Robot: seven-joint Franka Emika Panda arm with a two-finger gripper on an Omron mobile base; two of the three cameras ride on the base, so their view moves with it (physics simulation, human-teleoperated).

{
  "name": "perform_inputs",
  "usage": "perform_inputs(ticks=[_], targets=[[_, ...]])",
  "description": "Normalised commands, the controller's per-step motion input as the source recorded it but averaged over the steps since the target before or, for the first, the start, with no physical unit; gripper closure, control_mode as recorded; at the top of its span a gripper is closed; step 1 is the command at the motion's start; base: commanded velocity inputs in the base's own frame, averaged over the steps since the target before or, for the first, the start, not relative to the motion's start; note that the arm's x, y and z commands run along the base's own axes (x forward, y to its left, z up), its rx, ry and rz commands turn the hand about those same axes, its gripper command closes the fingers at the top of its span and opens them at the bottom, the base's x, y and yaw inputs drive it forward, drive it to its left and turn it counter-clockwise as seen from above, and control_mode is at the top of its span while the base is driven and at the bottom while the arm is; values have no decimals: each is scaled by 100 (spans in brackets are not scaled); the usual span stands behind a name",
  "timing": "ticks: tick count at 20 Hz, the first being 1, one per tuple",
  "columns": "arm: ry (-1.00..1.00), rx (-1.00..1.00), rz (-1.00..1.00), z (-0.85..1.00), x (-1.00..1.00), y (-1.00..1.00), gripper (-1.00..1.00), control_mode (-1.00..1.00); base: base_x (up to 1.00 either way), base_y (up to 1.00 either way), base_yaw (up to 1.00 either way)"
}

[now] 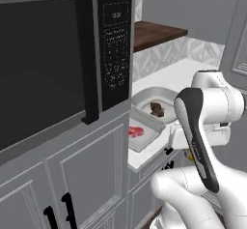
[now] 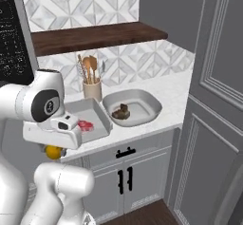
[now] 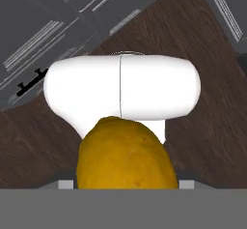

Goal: Place one lemon and one steak in each tupperware on the nearby counter, to pack two identical lunches.

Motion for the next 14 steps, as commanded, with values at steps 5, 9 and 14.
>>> perform_inputs(ticks=[5,9,14], targets=[[0,0,0,0,0,0,100,100,62,-15,6],[0,0,0,0,0,0,100,100,13,-27,13],[0,0,0,0,0,0,100,100,4,-57,5]])
